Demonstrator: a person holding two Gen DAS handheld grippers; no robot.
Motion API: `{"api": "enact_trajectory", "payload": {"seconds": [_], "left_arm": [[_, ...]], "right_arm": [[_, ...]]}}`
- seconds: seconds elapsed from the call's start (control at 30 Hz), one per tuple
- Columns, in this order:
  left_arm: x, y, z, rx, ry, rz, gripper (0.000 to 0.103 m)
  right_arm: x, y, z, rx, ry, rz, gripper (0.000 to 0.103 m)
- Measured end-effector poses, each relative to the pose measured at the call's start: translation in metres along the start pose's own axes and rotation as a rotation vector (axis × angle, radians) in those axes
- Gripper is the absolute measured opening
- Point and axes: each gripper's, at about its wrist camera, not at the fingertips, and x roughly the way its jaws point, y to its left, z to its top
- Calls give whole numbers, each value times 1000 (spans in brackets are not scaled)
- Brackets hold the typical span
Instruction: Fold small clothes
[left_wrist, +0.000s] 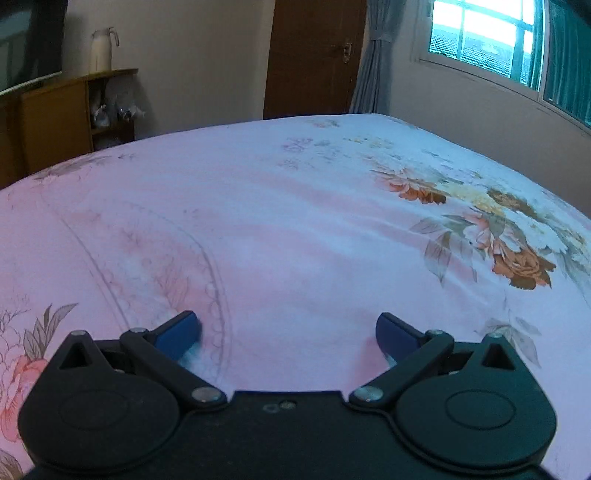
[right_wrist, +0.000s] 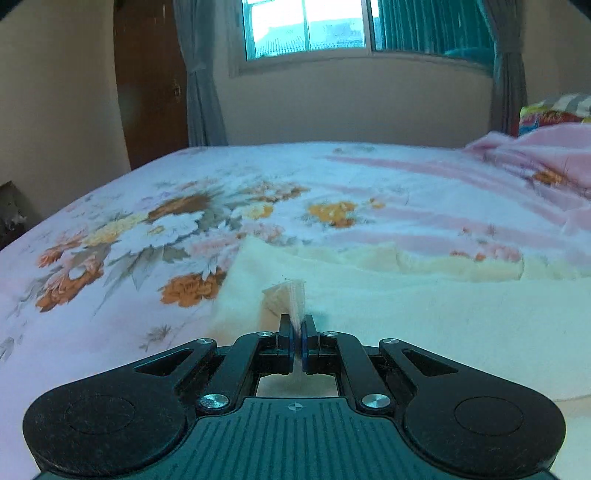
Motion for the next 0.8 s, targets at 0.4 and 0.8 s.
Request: {"api": "enact_trajectory", "payload": {"seconds": [0.4, 0.8], "left_arm": [[0, -8, -6, 59, -8, 5, 102], [-57, -147, 0, 139, -46, -446, 35]], "right_arm": [[-22, 20, -6, -8, 26, 185, 43], [-162, -199, -23, 160, -115, -263, 5]]}}
